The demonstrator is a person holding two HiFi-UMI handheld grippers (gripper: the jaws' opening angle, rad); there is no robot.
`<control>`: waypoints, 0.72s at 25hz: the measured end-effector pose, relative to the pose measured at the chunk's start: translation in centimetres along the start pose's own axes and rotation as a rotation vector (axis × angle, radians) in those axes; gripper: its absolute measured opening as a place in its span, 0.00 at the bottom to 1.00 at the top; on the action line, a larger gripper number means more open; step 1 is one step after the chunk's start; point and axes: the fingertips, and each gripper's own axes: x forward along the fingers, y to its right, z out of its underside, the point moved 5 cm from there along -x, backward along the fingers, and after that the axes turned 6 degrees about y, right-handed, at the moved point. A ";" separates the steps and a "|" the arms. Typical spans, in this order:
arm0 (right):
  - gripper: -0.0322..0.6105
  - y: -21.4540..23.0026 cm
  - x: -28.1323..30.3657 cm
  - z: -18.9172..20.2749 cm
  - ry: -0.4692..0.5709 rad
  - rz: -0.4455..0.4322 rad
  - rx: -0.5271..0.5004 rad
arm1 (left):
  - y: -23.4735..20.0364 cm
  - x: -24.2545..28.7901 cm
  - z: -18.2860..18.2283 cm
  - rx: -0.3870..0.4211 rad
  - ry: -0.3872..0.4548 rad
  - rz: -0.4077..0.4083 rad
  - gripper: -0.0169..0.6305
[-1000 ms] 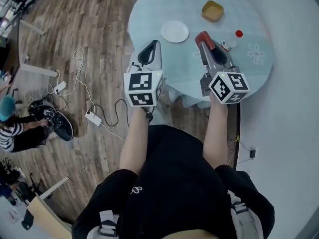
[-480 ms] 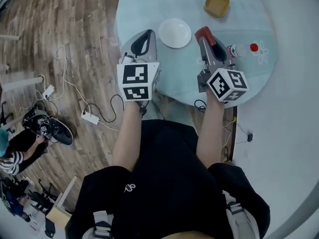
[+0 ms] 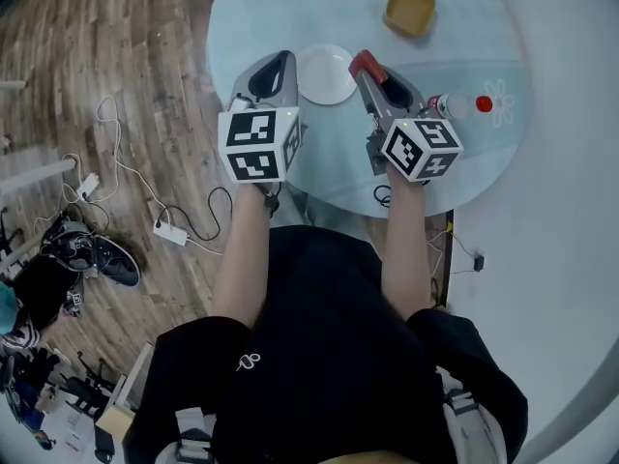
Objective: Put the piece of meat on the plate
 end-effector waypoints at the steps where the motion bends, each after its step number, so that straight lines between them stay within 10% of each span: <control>1: 0.21 0.0 0.7 0.6 -0.036 -0.013 0.004 | -0.4 0.1 0.2 -0.004 -0.013 -0.012 0.02; 18: 0.21 2.8 10.0 14.4 -0.503 -0.153 0.171 | -5.2 -2.6 6.6 -0.074 -0.094 -0.175 0.02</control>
